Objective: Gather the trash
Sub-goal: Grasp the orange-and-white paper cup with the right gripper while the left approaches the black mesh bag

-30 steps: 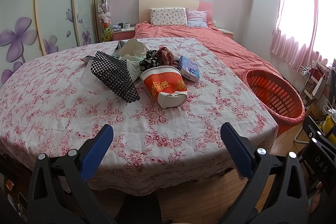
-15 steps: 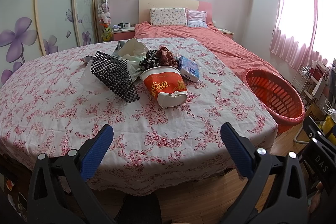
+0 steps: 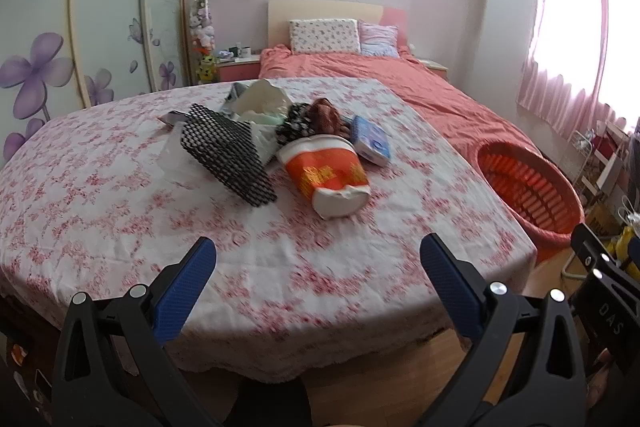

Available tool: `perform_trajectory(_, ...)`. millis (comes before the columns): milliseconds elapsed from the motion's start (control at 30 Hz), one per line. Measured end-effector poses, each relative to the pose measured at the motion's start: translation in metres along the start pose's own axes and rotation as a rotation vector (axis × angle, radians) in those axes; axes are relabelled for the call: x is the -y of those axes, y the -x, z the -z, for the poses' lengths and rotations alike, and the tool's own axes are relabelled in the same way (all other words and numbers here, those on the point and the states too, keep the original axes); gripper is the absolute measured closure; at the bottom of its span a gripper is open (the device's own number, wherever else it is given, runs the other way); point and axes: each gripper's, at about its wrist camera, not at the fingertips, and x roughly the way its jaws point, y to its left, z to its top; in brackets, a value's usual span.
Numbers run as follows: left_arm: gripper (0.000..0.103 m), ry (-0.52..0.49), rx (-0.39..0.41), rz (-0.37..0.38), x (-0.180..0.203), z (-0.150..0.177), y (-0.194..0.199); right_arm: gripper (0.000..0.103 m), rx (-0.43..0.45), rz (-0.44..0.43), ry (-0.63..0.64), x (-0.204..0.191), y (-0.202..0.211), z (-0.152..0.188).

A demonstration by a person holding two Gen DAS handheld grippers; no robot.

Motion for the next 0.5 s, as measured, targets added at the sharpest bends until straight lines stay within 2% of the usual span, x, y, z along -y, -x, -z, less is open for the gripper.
perform_trajectory(500,0.002,0.099,0.01,-0.072,-0.073,-0.018,-0.019,0.004,-0.057,-0.258,0.083,-0.094,-0.031,-0.015)
